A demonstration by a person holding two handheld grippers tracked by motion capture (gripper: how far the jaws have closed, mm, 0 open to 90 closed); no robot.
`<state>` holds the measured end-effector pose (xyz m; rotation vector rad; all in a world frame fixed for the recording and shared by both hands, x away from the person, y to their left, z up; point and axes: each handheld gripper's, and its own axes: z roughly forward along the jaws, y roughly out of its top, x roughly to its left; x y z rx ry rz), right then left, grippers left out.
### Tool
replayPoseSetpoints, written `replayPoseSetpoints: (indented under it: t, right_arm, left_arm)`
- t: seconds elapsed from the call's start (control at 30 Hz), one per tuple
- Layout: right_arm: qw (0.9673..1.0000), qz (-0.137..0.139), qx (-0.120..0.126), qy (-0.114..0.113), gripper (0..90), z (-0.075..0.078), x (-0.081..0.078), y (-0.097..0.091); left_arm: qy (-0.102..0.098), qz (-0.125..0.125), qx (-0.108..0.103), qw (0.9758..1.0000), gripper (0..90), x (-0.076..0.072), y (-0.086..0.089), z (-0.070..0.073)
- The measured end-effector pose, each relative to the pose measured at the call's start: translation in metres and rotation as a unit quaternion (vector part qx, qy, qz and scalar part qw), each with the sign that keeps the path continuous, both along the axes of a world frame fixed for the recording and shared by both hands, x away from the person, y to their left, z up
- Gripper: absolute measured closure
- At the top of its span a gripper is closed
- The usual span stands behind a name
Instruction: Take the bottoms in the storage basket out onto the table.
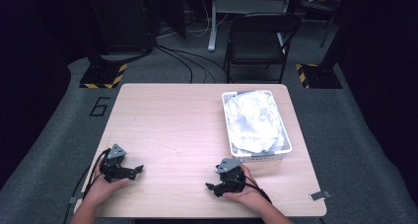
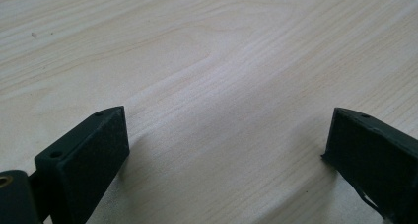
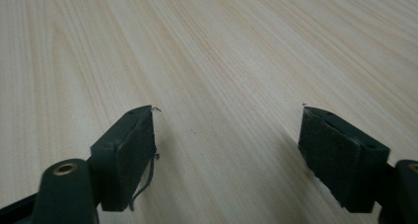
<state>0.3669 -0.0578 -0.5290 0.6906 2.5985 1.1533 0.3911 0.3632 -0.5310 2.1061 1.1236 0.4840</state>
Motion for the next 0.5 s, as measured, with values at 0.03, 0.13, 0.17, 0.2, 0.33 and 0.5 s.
replayPoseSetpoints:
  t: [0.03,0.13,0.17,0.2,0.33,0.5]
  right_arm:
    - [1.0000,0.000,0.000,0.000,19.7,0.0000,0.0000,0.0000]
    - [0.9999,-0.011,-0.003,0.003,18.4,-0.0002,-0.0015,0.0000]
    - [0.9999,-0.012,-0.003,0.003,18.4,-0.0002,-0.0016,0.0000]
    - [0.9999,-0.012,-0.003,0.003,18.2,-0.0002,-0.0016,0.0000]
    - [0.9999,-0.013,-0.003,0.004,17.9,-0.0002,-0.0014,0.0000]
    - [0.9999,-0.013,-0.003,0.004,17.9,-0.0002,-0.0014,0.0000]
  left_arm:
    - [0.000,0.000,0.000,1.0000,2.6,0.0000,0.0000,0.0000]
    - [-0.001,0.000,0.000,1.0000,2.6,0.0000,0.0000,-0.0001]
    - [-0.001,0.000,0.000,1.0000,2.6,0.0000,0.0000,-0.0001]
    - [-0.002,0.001,-0.001,1.0000,2.6,0.0000,-0.0001,-0.0003]
    - [-0.002,0.000,0.000,1.0000,2.6,0.0000,-0.0001,-0.0003]
    - [-0.004,0.003,-0.001,1.0000,2.6,-0.0001,-0.0004,-0.0006]
